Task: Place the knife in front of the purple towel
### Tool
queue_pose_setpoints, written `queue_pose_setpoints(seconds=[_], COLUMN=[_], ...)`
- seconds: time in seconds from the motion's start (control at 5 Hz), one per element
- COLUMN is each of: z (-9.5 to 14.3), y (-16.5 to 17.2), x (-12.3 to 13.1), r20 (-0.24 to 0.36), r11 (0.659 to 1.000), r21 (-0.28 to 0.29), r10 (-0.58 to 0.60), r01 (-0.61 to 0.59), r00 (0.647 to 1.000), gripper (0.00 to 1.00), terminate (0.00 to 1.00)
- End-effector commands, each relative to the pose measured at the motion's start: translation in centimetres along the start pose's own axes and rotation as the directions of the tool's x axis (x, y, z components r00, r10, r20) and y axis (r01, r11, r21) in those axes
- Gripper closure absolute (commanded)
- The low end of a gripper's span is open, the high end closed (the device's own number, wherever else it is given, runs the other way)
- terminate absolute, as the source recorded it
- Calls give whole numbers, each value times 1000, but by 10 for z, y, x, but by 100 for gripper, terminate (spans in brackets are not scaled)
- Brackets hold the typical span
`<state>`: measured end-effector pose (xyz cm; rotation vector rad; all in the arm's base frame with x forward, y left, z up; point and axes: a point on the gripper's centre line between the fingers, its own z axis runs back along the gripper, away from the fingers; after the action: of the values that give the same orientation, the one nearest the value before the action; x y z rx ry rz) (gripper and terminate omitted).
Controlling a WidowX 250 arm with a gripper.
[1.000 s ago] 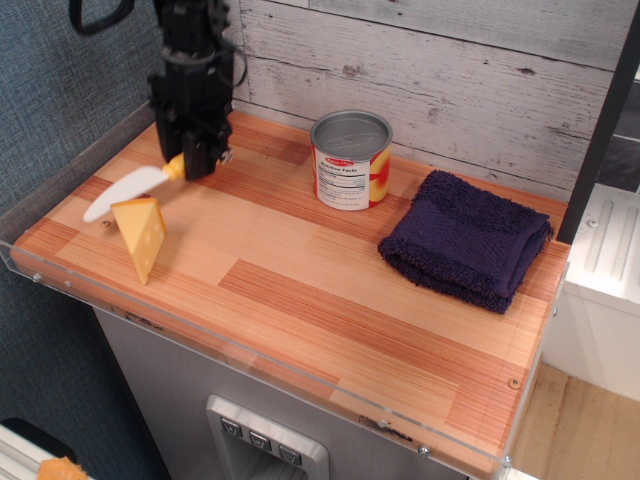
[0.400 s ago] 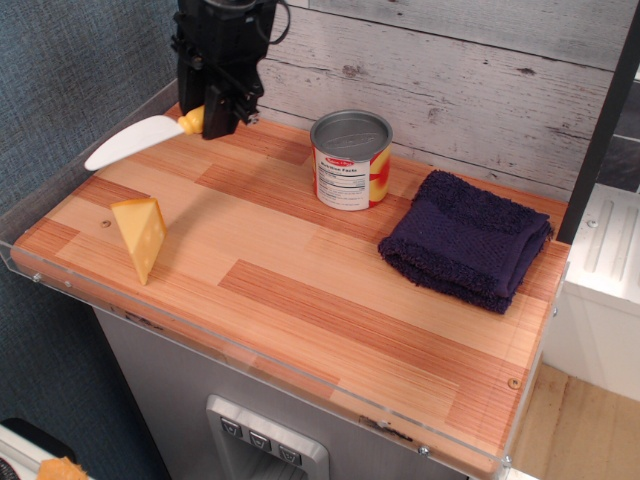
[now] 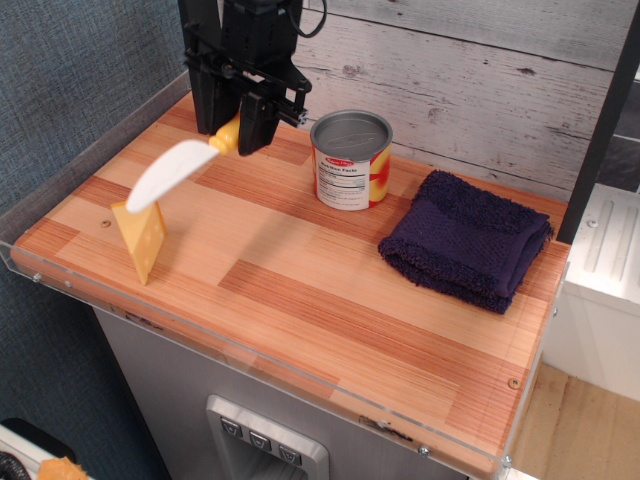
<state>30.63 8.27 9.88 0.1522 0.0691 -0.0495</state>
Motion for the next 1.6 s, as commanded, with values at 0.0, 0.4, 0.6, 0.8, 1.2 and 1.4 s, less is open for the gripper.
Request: queue_pose_setpoints(seconds=[0.0, 0.4, 0.6, 0.8, 1.2, 1.4], z=[20, 8, -3, -16, -33, -42], y=[-33, -59, -67, -68, -74, -83], x=[-19, -18, -16, -21, -25, -25], r20=[0, -98, -95, -75, -156, -143], r11=[927, 641, 428, 175, -88, -100], r21=[-63, -42, -35, -142, -109, -81], r10=[370, 761, 898, 980, 985, 986], r01=[-369, -766, -903, -974, -990, -992], r00=[929, 642, 430, 187, -70, -88], gripper=[100, 100, 100, 100, 100, 100], terminate=[0, 0, 0, 0, 0, 0])
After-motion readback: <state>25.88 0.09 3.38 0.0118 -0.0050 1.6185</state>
